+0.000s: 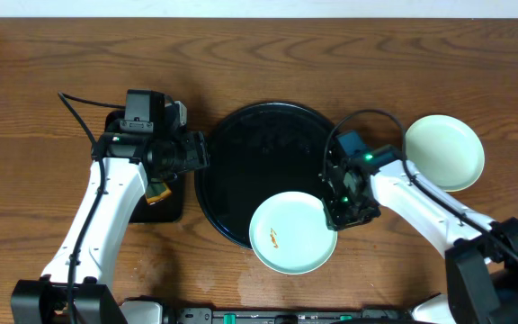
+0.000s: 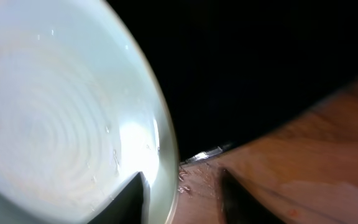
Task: Clean dirty plates on tray and stack at the side
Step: 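Grasp the lower green plate rim with the right gripper and drag it to tray center, then grasp the sponge from the small tray with the left gripper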
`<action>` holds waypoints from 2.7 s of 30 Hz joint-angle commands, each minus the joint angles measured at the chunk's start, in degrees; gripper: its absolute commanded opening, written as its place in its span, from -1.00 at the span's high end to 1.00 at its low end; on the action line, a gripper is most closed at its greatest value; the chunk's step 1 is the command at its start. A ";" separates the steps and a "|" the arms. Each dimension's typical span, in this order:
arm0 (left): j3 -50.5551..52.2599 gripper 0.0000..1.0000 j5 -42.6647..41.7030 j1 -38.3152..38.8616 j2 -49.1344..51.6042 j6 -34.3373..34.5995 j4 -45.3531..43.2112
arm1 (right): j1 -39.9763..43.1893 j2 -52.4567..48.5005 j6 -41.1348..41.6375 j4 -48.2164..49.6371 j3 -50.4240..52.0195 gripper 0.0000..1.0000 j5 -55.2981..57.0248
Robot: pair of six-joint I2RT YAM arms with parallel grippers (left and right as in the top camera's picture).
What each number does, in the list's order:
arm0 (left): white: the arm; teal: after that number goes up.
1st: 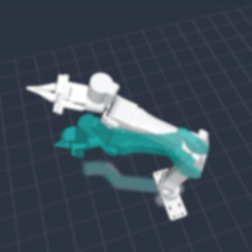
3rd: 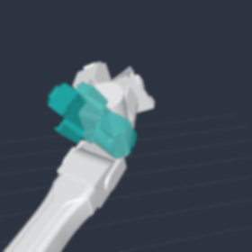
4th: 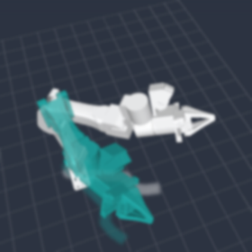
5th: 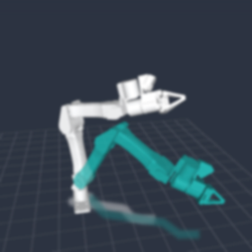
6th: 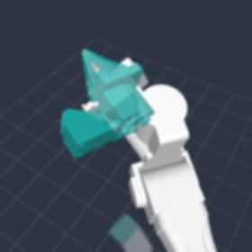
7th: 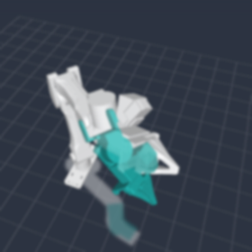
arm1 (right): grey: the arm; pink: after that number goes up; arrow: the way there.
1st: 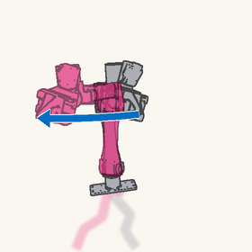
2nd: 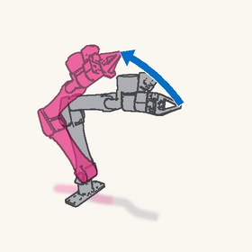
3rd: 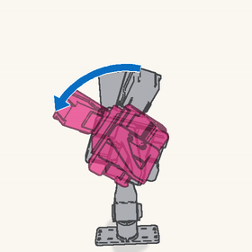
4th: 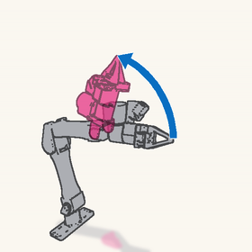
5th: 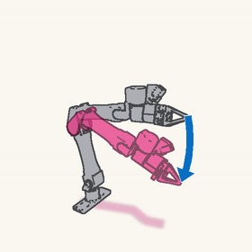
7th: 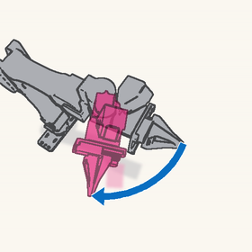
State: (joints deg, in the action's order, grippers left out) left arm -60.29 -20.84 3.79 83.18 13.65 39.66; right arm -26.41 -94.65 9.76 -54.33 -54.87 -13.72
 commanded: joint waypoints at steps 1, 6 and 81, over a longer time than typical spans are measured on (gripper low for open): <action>-0.92 -0.37 -0.33 -0.17 -0.46 -0.55 0.15 | -0.85 -1.84 0.04 1.29 0.42 0.82 -0.22; -0.92 -0.37 -0.33 -0.17 -0.46 -0.52 0.17 | -0.04 -1.90 0.04 4.42 -0.26 0.98 2.27; 0.42 -0.14 26.99 -9.01 11.82 10.43 2.78 | 8.07 -13.68 -2.45 28.39 -3.17 0.98 2.73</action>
State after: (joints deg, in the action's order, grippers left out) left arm -60.27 6.04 -2.98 90.00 22.44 43.27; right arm -18.96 -105.91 5.87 -25.80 -58.72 -18.06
